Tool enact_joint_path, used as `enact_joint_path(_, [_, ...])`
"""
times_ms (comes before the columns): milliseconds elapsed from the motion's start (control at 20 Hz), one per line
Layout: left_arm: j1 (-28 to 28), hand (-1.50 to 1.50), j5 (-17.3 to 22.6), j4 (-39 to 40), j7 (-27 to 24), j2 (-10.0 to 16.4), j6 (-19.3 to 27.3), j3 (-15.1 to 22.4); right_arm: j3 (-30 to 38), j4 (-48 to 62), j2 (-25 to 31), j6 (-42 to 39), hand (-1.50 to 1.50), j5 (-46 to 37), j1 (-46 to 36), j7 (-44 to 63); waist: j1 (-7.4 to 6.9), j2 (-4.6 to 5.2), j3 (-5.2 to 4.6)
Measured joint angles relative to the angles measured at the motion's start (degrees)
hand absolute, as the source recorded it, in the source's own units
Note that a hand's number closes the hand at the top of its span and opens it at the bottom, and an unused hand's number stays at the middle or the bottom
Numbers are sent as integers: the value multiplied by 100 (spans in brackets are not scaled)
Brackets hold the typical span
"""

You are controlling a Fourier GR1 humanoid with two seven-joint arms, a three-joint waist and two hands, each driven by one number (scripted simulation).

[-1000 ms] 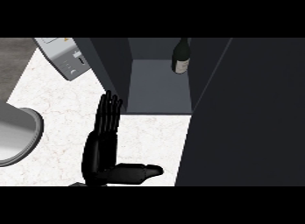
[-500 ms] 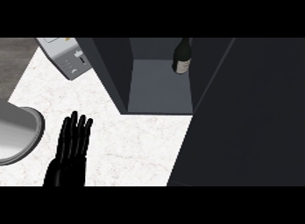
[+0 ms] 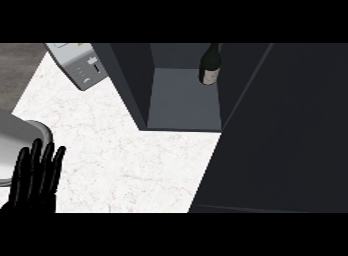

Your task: Pick up the wine, place it into the cabinet and close the cabinet

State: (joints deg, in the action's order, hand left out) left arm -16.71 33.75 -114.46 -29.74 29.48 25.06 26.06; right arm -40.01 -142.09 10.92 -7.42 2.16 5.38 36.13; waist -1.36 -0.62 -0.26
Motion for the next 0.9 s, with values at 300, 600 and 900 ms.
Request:
enact_joint_path(300, [-367,-150,402,-283,8,354,-395,-544,-508,401,-602,547,150,-211,-748,349,-55,4,-4])
enact_joint_path(600, [-738,-150,807,-311,-106,647,-1019,-1069,-867,747,-516,1663,150,-170,-1905,445,-136,21,-8])
enact_joint_path(900, [-935,-150,1186,-203,-167,922,-1643,-1593,-727,1417,-644,2493,150,262,-3311,537,-217,47,-9])
